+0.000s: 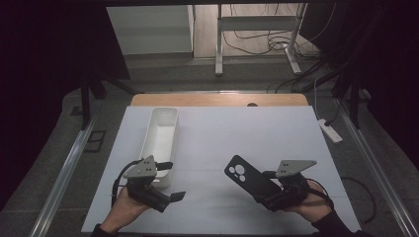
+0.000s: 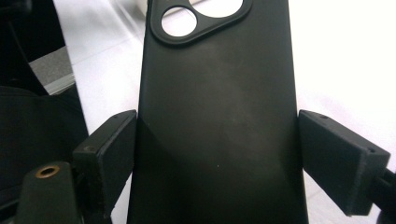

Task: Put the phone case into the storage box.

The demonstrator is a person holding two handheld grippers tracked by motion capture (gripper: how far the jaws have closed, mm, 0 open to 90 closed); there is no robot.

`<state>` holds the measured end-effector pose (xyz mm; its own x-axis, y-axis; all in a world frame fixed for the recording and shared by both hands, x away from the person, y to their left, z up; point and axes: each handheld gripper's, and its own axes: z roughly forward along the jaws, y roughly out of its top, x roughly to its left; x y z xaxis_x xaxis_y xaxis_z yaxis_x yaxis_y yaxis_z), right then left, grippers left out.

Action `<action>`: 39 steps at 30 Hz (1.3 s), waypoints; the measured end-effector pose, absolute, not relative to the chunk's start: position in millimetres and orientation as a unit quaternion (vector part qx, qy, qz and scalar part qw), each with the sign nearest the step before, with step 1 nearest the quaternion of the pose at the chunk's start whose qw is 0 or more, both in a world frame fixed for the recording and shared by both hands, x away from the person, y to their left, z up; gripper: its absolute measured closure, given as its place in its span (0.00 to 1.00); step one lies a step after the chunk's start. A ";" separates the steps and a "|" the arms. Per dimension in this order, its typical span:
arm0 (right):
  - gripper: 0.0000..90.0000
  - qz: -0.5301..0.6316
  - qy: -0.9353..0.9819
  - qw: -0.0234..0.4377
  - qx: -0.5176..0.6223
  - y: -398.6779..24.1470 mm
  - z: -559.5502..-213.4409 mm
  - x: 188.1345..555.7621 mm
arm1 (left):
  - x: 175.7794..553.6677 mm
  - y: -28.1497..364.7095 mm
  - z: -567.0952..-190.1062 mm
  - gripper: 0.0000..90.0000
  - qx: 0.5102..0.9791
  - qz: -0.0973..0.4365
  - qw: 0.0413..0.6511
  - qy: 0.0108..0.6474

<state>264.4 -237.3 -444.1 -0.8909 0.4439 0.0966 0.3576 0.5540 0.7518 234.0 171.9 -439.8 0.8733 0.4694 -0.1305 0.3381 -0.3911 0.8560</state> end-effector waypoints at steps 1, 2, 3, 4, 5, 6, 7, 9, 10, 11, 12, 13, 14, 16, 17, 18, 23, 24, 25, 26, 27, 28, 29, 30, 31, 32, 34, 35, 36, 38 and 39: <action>0.17 0.415 0.880 0.052 0.226 -236.2 -443.7 263.6 | 235.4 170.4 -439.5 0.00 0.832 0.065 0.497 0.239; 0.17 0.417 0.879 0.049 0.224 -234.9 -443.0 262.7 | 236.6 168.7 -439.2 0.00 0.832 0.062 0.498 0.235; 0.17 0.420 0.879 0.048 0.221 -233.5 -442.2 261.8 | 237.4 167.7 -439.1 0.00 0.832 0.060 0.500 0.232; 0.17 0.422 0.879 0.046 0.219 -232.5 -441.8 261.3 | 238.7 165.9 -438.7 0.00 0.832 0.057 0.502 0.228; 0.17 0.425 0.878 0.044 0.215 -230.9 -441.1 260.3 | 239.4 164.8 -438.4 0.00 0.832 0.055 0.503 0.226; 0.17 0.426 0.878 0.044 0.215 -229.8 -440.4 259.4 | 240.7 162.8 -438.0 0.00 0.832 0.052 0.506 0.224; 0.17 0.426 0.878 0.044 0.211 -228.0 -439.7 258.3 | 241.3 161.5 -437.7 0.00 0.831 0.050 0.507 0.221; 0.17 0.431 0.878 0.039 0.203 -225.1 -439.1 256.8 | 243.6 157.7 -437.0 0.00 0.831 0.046 0.511 0.214; 0.17 0.432 0.879 0.038 0.200 -223.7 -438.6 256.1 | 244.9 155.8 -436.7 0.00 0.832 0.043 0.513 0.208; 0.17 0.433 0.879 0.037 0.198 -221.9 -438.2 255.2 | 246.2 153.6 -436.6 0.00 0.831 0.040 0.515 0.205; 0.17 0.434 0.879 0.036 0.196 -220.3 -437.9 254.5 | 247.4 151.9 -436.4 0.00 0.831 0.038 0.516 0.203; 0.17 0.435 0.879 0.034 0.193 -219.0 -437.7 254.0 | 248.8 150.4 -436.3 0.00 0.832 0.035 0.517 0.200; 0.17 0.435 0.879 0.034 0.191 -218.0 -437.4 253.7 | 249.8 148.9 -436.1 0.00 0.831 0.032 0.519 0.195; 0.17 0.436 0.880 0.031 0.185 -215.9 -437.0 253.1 | 250.6 147.3 -436.1 0.00 0.831 0.030 0.521 0.191; 0.17 0.436 0.880 0.031 0.185 -215.9 -437.0 253.1 | 251.5 145.5 -435.9 0.00 0.832 0.029 0.521 0.187; 0.17 0.438 0.880 0.030 0.182 -214.9 -436.8 252.7 | 252.9 143.6 -435.7 0.00 0.833 0.026 0.522 0.180; 0.17 0.442 0.881 0.021 0.167 -209.8 -434.3 250.7 | 258.7 136.6 -435.7 0.00 0.834 0.012 0.528 0.161; 0.17 0.444 0.881 0.018 0.165 -208.8 -434.0 250.4 | 260.3 135.0 -436.0 0.00 0.834 0.009 0.530 0.157; 0.17 0.444 0.881 0.017 0.162 -207.9 -433.1 250.0 | 261.3 133.5 -436.3 0.00 0.834 0.006 0.530 0.154; 0.17 0.446 0.881 0.015 0.159 -206.9 -432.8 250.1 | 262.1 132.6 -436.4 0.00 0.834 0.005 0.530 0.151; 0.17 0.446 0.881 0.013 0.158 -206.3 -432.4 250.0 | 263.3 130.5 -436.7 0.00 0.836 0.002 0.529 0.146; 0.17 0.446 0.881 0.012 0.155 -205.0 -431.7 249.9 | 263.9 128.8 -436.8 0.00 0.836 0.000 0.530 0.141; 0.17 0.447 0.881 0.008 0.151 -203.8 -431.3 249.9 | 264.5 127.9 -436.8 0.00 0.838 0.000 0.529 0.137; 0.17 0.448 0.882 0.007 0.150 -203.0 -431.1 249.9 | 264.9 126.6 -436.9 0.00 0.838 -0.002 0.528 0.133; 0.17 0.447 0.882 0.006 0.147 -202.0 -430.8 250.1 | 265.1 125.3 -437.0 0.00 0.839 -0.002 0.528 0.130; 0.17 0.447 0.883 0.003 0.146 -200.9 -430.6 249.9 | 265.5 123.9 -437.1 0.00 0.841 -0.002 0.527 0.126; 0.17 0.446 0.884 0.002 0.139 -198.6 -430.3 250.0 | 265.8 122.4 -437.4 0.00 0.842 -0.004 0.526 0.121; 0.17 0.447 0.884 0.000 0.137 -198.1 -430.3 250.1 | 266.2 121.5 -437.6 0.00 0.842 -0.006 0.526 0.121; 0.17 0.445 0.885 -0.001 0.134 -197.2 -430.0 250.0 | 266.5 120.6 -437.8 0.00 0.842 -0.009 0.526 0.120; 0.17 0.445 0.886 -0.003 0.127 -195.0 -429.8 250.0 | 267.1 119.0 -438.3 0.00 0.842 -0.014 0.526 0.114; 0.17 0.445 0.886 -0.005 0.127 -194.2 -429.6 250.0 | 267.3 118.5 -438.4 0.00 0.842 -0.016 0.527 0.113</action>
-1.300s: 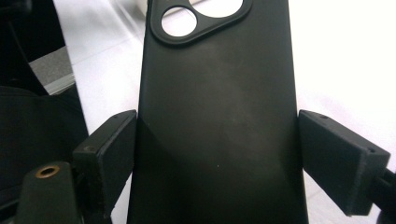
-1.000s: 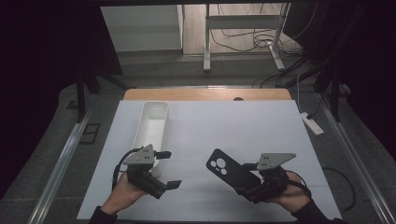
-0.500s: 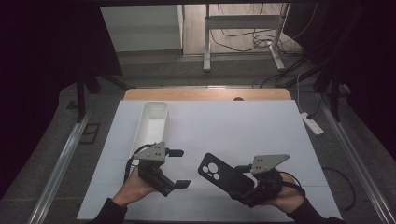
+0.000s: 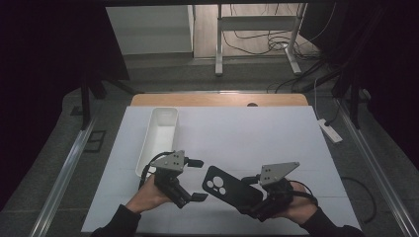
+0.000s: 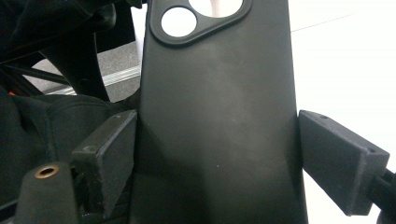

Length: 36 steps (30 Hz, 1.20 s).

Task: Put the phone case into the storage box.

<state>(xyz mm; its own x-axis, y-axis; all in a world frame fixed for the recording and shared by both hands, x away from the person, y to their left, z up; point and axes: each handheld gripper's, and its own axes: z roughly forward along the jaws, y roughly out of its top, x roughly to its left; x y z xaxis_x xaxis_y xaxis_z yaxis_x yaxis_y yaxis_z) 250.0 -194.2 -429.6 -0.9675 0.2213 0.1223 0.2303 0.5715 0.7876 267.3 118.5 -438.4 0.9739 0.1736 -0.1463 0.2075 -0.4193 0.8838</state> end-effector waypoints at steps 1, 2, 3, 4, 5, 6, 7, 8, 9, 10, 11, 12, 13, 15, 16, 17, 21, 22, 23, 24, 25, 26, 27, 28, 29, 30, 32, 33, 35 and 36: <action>0.17 -0.445 -0.886 0.005 -0.127 -193.6 -429.6 250.0 | 267.7 118.0 -438.8 0.00 0.841 -0.020 0.528 0.111; 0.17 -0.446 -0.886 0.006 -0.125 -193.0 -429.7 250.3 | 268.0 117.6 -439.1 0.00 0.840 -0.024 0.531 0.108; 0.17 -0.447 -0.886 0.007 -0.124 -192.5 -429.7 250.4 | 268.3 117.1 -439.3 0.00 0.839 -0.027 0.533 0.107; 0.17 -0.449 -0.885 0.009 -0.124 -191.7 -429.8 250.6 | 268.6 116.9 -439.5 0.00 0.838 -0.029 0.535 0.106; 0.17 -0.450 -0.885 0.009 -0.123 -191.4 -429.8 250.6 | 268.8 116.7 -439.6 0.00 0.836 -0.032 0.537 0.106; 0.17 -0.450 -0.885 0.008 -0.122 -191.1 -429.7 250.6 | 269.4 116.6 -439.9 0.00 0.833 -0.038 0.542 0.104; 0.17 -0.452 -0.884 0.008 -0.121 -190.4 -429.6 250.8 | 269.4 116.6 -439.9 0.00 0.833 -0.038 0.542 0.104; 0.17 -0.452 -0.884 0.008 -0.121 -190.4 -429.6 250.8 | 269.8 116.5 -440.0 0.00 0.831 -0.040 0.545 0.103; 0.17 -0.453 -0.883 0.008 -0.120 -189.9 -429.5 250.7 | 270.3 116.5 -440.2 0.00 0.829 -0.044 0.548 0.102; 0.17 -0.454 -0.883 0.010 -0.119 -189.3 -429.4 250.6 | 270.7 116.3 -440.4 0.01 0.827 -0.046 0.550 0.101; 0.17 -0.455 -0.883 0.011 -0.117 -188.8 -429.4 250.6 | 271.1 116.2 -440.7 0.01 0.825 -0.050 0.554 0.100; 0.17 -0.456 -0.882 0.010 -0.116 -188.0 -429.2 250.3 | 271.5 116.1 -440.9 0.01 0.824 -0.052 0.555 0.098; 0.17 -0.457 -0.882 0.011 -0.114 -187.6 -429.2 250.2 | 271.9 115.8 -441.3 0.02 0.822 -0.055 0.559 0.096; 0.17 -0.460 -0.881 0.014 -0.110 -186.2 -429.1 250.2 | 272.3 115.2 -441.9 0.03 0.820 -0.058 0.562 0.093; 0.17 -0.460 -0.881 0.013 -0.109 -185.8 -429.1 250.1 | 272.2 114.8 -442.2 0.03 0.819 -0.060 0.563 0.091; 0.17 -0.463 -0.880 0.014 -0.108 -185.1 -429.1 250.0 | 271.9 114.4 -442.3 0.04 0.819 -0.062 0.563 0.089; 0.17 -0.465 -0.879 0.017 -0.102 -182.9 -428.8 250.1 | 271.0 113.9 -442.3 0.05 0.816 -0.066 0.568 0.080; 0.17 -0.464 -0.880 0.017 -0.101 -182.7 -428.8 250.1 | 270.8 113.8 -442.2 0.06 0.816 -0.069 0.569 0.077; 0.17 -0.466 -0.879 0.020 -0.099 -182.1 -429.0 249.9 | 270.7 113.7 -442.2 0.06 0.815 -0.071 0.570 0.076; 0.17 -0.467 -0.879 0.020 -0.098 -181.8 -429.1 249.7 | 270.7 113.5 -442.2 0.07 0.815 -0.073 0.570 0.074; 0.17 -0.467 -0.879 0.020 -0.096 -181.4 -429.0 249.6 | 270.6 113.2 -442.2 0.07 0.815 -0.073 0.571 0.074; 0.17 -0.468 -0.878 0.021 -0.094 -181.0 -429.0 249.5 | 270.6 113.2 -442.2 0.07 0.815 -0.073 0.571 0.074; 0.17 -0.470 -0.878 0.022 -0.093 -180.8 -428.9 249.3 | 270.5 113.0 -442.3 0.07 0.814 -0.074 0.571 0.073; 0.17 -0.470 -0.878 0.022 -0.093 -180.8 -428.9 249.3 | 270.5 112.8 -442.5 0.07 0.813 -0.076 0.572 0.072; 0.17 -0.472 -0.877 0.022 -0.092 -180.4 -428.6 249.1 | 270.4 112.5 -442.7 0.08 0.812 -0.079 0.574 0.070; 0.17 -0.472 -0.876 0.023 -0.092 -180.3 -428.6 249.2 | 270.4 112.5 -442.7 0.08 0.812 -0.079 0.574 0.070; 0.17 -0.473 -0.876 0.023 -0.091 -180.2 -428.5 249.2 | 270.2 112.2 -442.9 0.10 0.811 -0.082 0.575 0.067; 0.17 -0.474 -0.876 0.025 -0.088 -180.0 -428.6 249.5 | 270.1 112.0 -443.0 0.10 0.811 -0.084 0.576 0.065; 0.17 -0.474 -0.876 0.025 -0.087 -180.0 -428.8 249.6 | 270.2 112.3 -443.2 0.10 0.809 -0.087 0.577 0.066; 0.17 -0.475 -0.876 0.026 -0.087 -180.1 -428.9 249.7 | 270.2 112.3 -443.2 0.11 0.809 -0.087 0.577 0.066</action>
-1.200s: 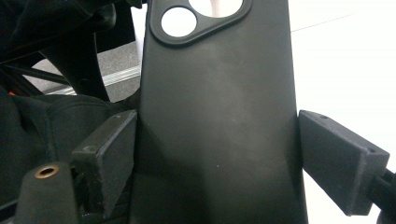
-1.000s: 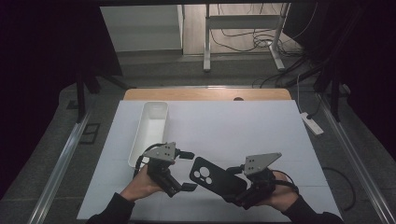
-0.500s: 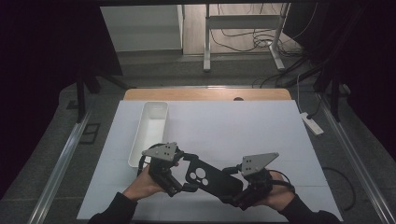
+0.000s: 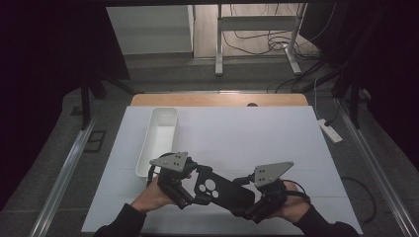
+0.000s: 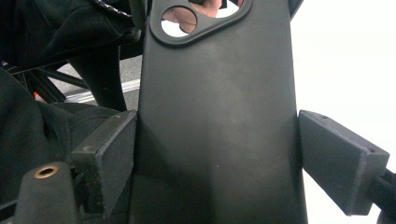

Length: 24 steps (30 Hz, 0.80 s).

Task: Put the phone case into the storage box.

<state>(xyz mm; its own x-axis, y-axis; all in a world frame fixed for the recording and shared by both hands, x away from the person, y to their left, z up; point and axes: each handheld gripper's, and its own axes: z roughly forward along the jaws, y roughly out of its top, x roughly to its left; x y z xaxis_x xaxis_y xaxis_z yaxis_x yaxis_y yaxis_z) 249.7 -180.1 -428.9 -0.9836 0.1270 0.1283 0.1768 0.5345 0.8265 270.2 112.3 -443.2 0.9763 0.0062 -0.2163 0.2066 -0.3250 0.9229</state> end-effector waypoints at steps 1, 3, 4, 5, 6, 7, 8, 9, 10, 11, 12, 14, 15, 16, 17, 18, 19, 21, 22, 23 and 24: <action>0.17 -0.475 -0.876 0.026 -0.087 -180.1 -428.9 249.7 | 270.2 112.5 -443.3 0.11 0.808 -0.089 0.579 0.066; 0.17 -0.476 -0.875 0.028 -0.085 -180.4 -429.5 250.0 | 270.3 112.7 -443.5 0.11 0.807 -0.092 0.580 0.066; 0.17 -0.475 -0.876 0.028 -0.083 -180.3 -430.1 250.0 | 270.1 112.7 -443.6 0.12 0.806 -0.092 0.580 0.066; 0.17 -0.475 -0.876 0.028 -0.083 -180.3 -430.1 250.0 | 270.1 112.7 -443.6 0.12 0.805 -0.092 0.582 0.066; 0.17 -0.473 -0.877 0.027 -0.082 -180.2 -430.4 249.9 | 270.1 112.6 -443.4 0.12 0.805 -0.093 0.582 0.067; 0.17 -0.473 -0.877 0.027 -0.081 -180.1 -430.7 249.9 | 270.1 112.5 -443.1 0.13 0.805 -0.093 0.582 0.067; 0.17 -0.472 -0.878 0.025 -0.080 -180.3 -430.8 250.0 | 270.3 112.5 -442.9 0.13 0.805 -0.095 0.582 0.068; 0.17 -0.473 -0.877 0.026 -0.079 -180.3 -431.2 250.2 | 270.7 112.8 -442.7 0.14 0.804 -0.099 0.582 0.067; 0.17 -0.472 -0.877 0.026 -0.079 -180.3 -431.4 249.9 | 271.4 113.1 -442.5 0.14 0.803 -0.103 0.583 0.068; 0.17 -0.472 -0.878 0.024 -0.078 -180.2 -431.7 249.8 | 272.0 113.1 -442.4 0.15 0.803 -0.106 0.582 0.070; 0.17 -0.470 -0.879 0.022 -0.078 -180.1 -431.8 249.8 | 272.3 113.1 -442.4 0.15 0.804 -0.106 0.581 0.071; 0.17 -0.470 -0.879 0.020 -0.078 -180.1 -432.2 250.0 | 272.3 113.0 -442.4 0.16 0.805 -0.105 0.579 0.071; 0.17 -0.470 -0.879 0.019 -0.077 -180.1 -432.5 250.0 | 272.3 113.1 -442.4 0.16 0.806 -0.104 0.579 0.071; 0.16 -0.469 -0.880 0.018 -0.077 -179.9 -432.8 250.0 | 272.5 113.1 -442.5 0.16 0.807 -0.105 0.577 0.072; 0.16 -0.469 -0.880 0.018 -0.077 -179.9 -432.8 250.0 | 272.5 113.1 -442.5 0.16 0.807 -0.105 0.577 0.072; 0.16 -0.466 -0.881 0.016 -0.077 -179.6 -433.0 250.0 | 272.5 113.0 -442.4 0.16 0.807 -0.104 0.576 0.074; 0.16 -0.466 -0.882 0.012 -0.076 -179.3 -433.5 250.1 | 272.7 112.9 -442.4 0.17 0.808 -0.105 0.575 0.075; 0.16 -0.466 -0.881 0.011 -0.076 -179.4 -433.7 250.5 | 272.9 113.0 -442.2 0.17 0.807 -0.106 0.575 0.078; 0.16 -0.466 -0.881 0.010 -0.076 -179.4 -433.7 250.7 | 273.2 113.0 -442.0 0.17 0.807 -0.106 0.575 0.079; 0.16 -0.467 -0.881 0.009 -0.076 -179.4 -433.8 251.0 | 273.4 113.0 -441.6 0.17 0.808 -0.107 0.574 0.081; 0.16 -0.467 -0.881 0.009 -0.076 -179.4 -433.8 251.0 | 273.4 113.0 -441.6 0.17 0.808 -0.107 0.574 0.081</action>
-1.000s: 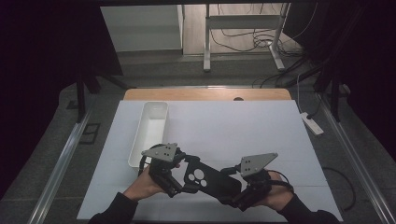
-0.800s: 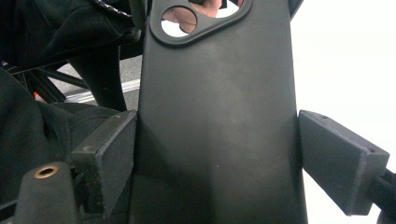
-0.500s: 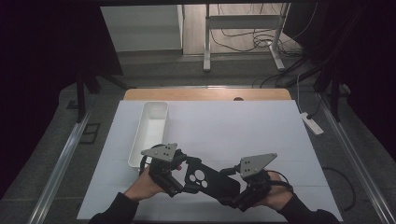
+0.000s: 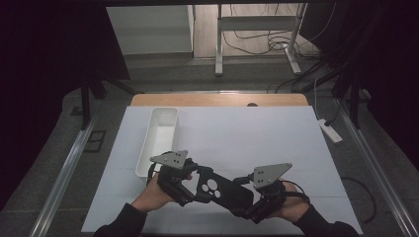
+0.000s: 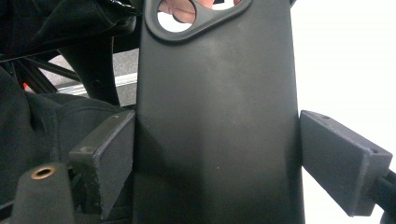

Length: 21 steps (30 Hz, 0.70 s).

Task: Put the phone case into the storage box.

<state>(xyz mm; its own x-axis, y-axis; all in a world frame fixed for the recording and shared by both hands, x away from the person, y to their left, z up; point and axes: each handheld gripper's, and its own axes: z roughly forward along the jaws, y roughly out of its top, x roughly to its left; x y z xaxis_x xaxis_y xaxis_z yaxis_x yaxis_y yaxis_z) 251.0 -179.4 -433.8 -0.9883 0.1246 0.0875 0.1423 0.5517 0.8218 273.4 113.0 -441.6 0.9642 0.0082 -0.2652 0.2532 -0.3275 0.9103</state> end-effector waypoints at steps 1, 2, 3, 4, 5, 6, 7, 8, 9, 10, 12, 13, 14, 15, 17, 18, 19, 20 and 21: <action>0.15 -0.467 -0.881 0.010 -0.075 -179.4 -433.9 251.5 | 273.7 112.9 -441.4 0.17 0.809 -0.108 0.572 0.082; 0.15 -0.466 -0.881 0.009 -0.076 -179.1 -434.1 251.7 | 273.9 112.5 -441.0 0.17 0.809 -0.109 0.571 0.086; 0.15 -0.465 -0.882 0.008 -0.076 -178.8 -434.4 252.0 | 273.8 112.1 -440.4 0.17 0.810 -0.110 0.570 0.087; 0.15 -0.464 -0.883 0.011 -0.076 -178.4 -434.7 252.3 | 273.4 111.5 -439.7 0.17 0.811 -0.110 0.568 0.089; 0.15 -0.463 -0.883 0.011 -0.076 -177.8 -435.1 252.6 | 273.1 111.4 -438.9 0.17 0.811 -0.109 0.568 0.091; 0.15 -0.462 -0.883 0.010 -0.076 -177.4 -435.4 252.7 | 273.3 111.5 -438.1 0.17 0.811 -0.108 0.568 0.093; 0.14 -0.461 -0.884 0.011 -0.082 -177.3 -435.2 252.3 | 273.2 111.8 -437.6 0.17 0.810 -0.108 0.568 0.097; 0.14 -0.461 -0.883 0.008 -0.084 -177.2 -435.1 252.4 | 273.6 112.1 -437.2 0.18 0.811 -0.106 0.567 0.099; 0.13 -0.460 -0.884 0.005 -0.087 -177.4 -434.8 252.6 | 273.8 112.5 -436.9 0.18 0.811 -0.104 0.566 0.102; 0.13 -0.461 -0.883 0.003 -0.089 -177.4 -434.9 252.7 | 273.9 112.8 -436.8 0.18 0.811 -0.104 0.566 0.106; 0.11 -0.459 -0.883 -0.005 -0.096 -177.7 -435.1 253.3 | 274.5 113.1 -436.3 0.18 0.812 -0.103 0.564 0.111; 0.10 -0.457 -0.884 -0.006 -0.100 -177.7 -435.5 253.6 | 274.5 112.7 -435.6 0.18 0.814 -0.101 0.560 0.115; 0.10 -0.457 -0.884 -0.006 -0.100 -177.7 -435.5 253.6 | 274.5 112.7 -435.6 0.18 0.814 -0.101 0.560 0.115; 0.09 -0.451 -0.886 -0.012 -0.103 -177.4 -436.5 254.0 | 275.0 112.8 -435.1 0.18 0.816 -0.097 0.557 0.117; 0.05 -0.438 -0.892 -0.025 -0.108 -176.6 -438.6 253.8 | 276.4 114.4 -434.0 0.18 0.818 -0.092 0.554 0.128; 0.05 -0.438 -0.892 -0.025 -0.108 -176.6 -438.6 253.8 | 276.4 114.4 -434.0 0.18 0.818 -0.092 0.554 0.128; 0.03 -0.431 -0.895 -0.032 -0.111 -176.8 -439.8 254.4 | 277.3 115.3 -433.5 0.18 0.820 -0.086 0.549 0.133; 0.03 -0.431 -0.895 -0.032 -0.111 -176.8 -439.8 254.4 | 277.8 115.9 -433.1 0.18 0.822 -0.084 0.547 0.136; 0.02 -0.429 -0.895 -0.033 -0.113 -177.3 -439.9 254.7 | 278.2 116.5 -432.6 0.18 0.823 -0.082 0.545 0.140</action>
